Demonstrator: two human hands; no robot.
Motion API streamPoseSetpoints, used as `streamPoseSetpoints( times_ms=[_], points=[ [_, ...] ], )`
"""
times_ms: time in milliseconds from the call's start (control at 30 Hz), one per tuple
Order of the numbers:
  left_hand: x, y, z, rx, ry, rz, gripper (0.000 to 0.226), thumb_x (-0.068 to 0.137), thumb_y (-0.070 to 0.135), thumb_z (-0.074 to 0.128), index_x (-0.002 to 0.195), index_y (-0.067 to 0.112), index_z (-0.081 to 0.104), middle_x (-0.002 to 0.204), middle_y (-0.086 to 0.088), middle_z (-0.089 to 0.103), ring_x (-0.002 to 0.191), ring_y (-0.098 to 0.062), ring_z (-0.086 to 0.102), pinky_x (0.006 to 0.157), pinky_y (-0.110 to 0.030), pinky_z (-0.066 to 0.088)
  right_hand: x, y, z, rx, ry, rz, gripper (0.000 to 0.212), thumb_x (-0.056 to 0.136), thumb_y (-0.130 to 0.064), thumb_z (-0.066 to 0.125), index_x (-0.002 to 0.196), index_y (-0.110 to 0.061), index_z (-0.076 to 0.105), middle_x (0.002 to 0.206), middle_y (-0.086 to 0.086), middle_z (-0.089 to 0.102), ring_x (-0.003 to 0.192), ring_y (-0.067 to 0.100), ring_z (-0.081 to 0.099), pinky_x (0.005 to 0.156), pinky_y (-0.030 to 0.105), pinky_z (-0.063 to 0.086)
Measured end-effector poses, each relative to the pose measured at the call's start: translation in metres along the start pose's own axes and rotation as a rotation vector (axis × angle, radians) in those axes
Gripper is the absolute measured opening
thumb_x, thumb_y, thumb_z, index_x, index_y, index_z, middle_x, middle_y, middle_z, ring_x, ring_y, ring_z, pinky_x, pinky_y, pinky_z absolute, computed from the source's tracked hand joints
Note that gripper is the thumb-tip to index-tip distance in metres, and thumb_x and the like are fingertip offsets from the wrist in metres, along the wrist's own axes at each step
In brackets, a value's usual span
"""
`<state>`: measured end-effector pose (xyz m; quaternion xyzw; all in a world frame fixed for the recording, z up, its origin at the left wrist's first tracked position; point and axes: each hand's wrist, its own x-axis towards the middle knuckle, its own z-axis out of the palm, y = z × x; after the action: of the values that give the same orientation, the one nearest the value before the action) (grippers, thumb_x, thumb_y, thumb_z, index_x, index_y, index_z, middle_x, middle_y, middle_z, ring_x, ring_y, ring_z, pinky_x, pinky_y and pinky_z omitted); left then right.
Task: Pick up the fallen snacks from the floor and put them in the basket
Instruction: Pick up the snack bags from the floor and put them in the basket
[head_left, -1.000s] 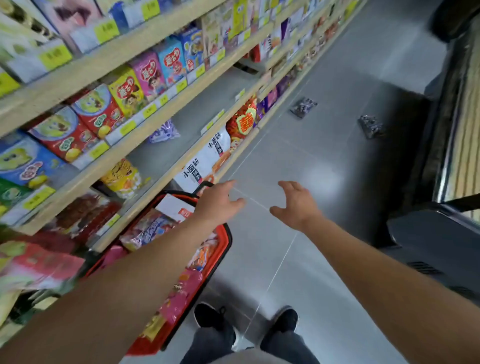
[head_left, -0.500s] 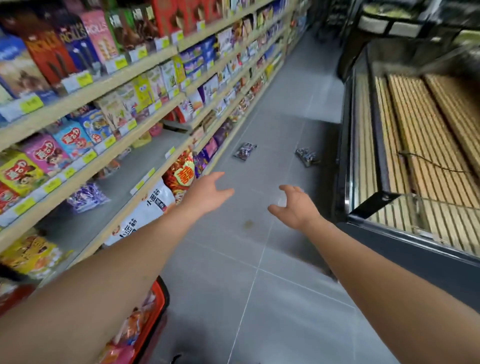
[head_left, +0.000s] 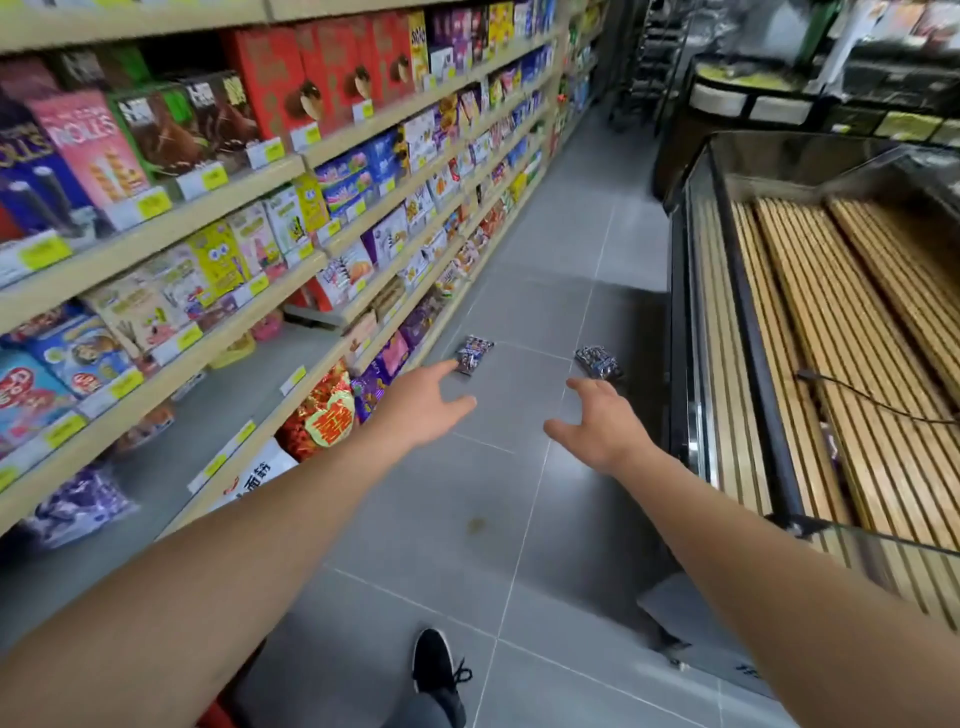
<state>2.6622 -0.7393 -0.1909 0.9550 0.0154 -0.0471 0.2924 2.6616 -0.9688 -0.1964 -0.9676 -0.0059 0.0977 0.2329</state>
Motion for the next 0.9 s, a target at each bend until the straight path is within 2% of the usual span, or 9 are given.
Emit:
streamPoseSetpoints(
  times_ms=[67, 233, 433, 733, 900],
  points=[
    [0.041, -0.003, -0.005, 0.003, -0.003, 0.016, 0.065, 0.09, 0.042, 0.063, 0.148, 0.022, 0.041, 0.149, -0.008, 0.047, 0.135, -0.026, 0.046, 0.106, -0.03, 0.036, 0.038, -0.005, -0.004, 0.002, 0.002, 0.018, 0.075, 0.089, -0.041, 0.067, 0.152, -0.013, 0.036, 0.155, 0.011, 0.036, 0.141, 0.032, 0.036, 0.115, 0.035, 0.029],
    [0.125, -0.014, -0.013, -0.027, -0.058, 0.003, 0.064, 0.091, 0.039, 0.064, 0.147, 0.022, 0.042, 0.145, -0.008, 0.051, 0.132, -0.025, 0.049, 0.1, -0.027, 0.039, 0.119, -0.019, -0.014, -0.014, -0.01, 0.063, 0.076, 0.088, -0.04, 0.068, 0.152, -0.015, 0.034, 0.155, 0.009, 0.037, 0.14, 0.032, 0.038, 0.114, 0.036, 0.031],
    [0.225, -0.028, -0.015, -0.04, -0.109, -0.014, 0.062, 0.091, 0.037, 0.064, 0.147, 0.019, 0.042, 0.146, -0.007, 0.05, 0.133, -0.025, 0.048, 0.104, -0.029, 0.038, 0.218, -0.023, -0.013, -0.011, -0.055, 0.107, 0.075, 0.088, -0.041, 0.068, 0.151, -0.016, 0.036, 0.154, 0.009, 0.038, 0.139, 0.031, 0.039, 0.114, 0.037, 0.034],
    [0.4, -0.035, 0.019, -0.041, -0.145, -0.105, 0.062, 0.091, 0.034, 0.065, 0.147, 0.02, 0.042, 0.149, -0.005, 0.048, 0.134, -0.023, 0.047, 0.102, -0.026, 0.036, 0.408, 0.012, -0.001, 0.055, -0.154, 0.136, 0.075, 0.089, -0.041, 0.067, 0.152, -0.016, 0.036, 0.154, 0.009, 0.039, 0.14, 0.028, 0.038, 0.112, 0.031, 0.032],
    [0.494, -0.026, 0.03, -0.046, -0.136, -0.207, 0.059, 0.09, 0.032, 0.067, 0.144, 0.021, 0.047, 0.143, -0.009, 0.054, 0.13, -0.025, 0.051, 0.101, -0.03, 0.04, 0.518, 0.033, -0.009, 0.076, -0.218, 0.152, 0.074, 0.088, -0.039, 0.068, 0.151, -0.016, 0.037, 0.153, 0.008, 0.039, 0.137, 0.027, 0.042, 0.107, 0.03, 0.037]
  ],
)
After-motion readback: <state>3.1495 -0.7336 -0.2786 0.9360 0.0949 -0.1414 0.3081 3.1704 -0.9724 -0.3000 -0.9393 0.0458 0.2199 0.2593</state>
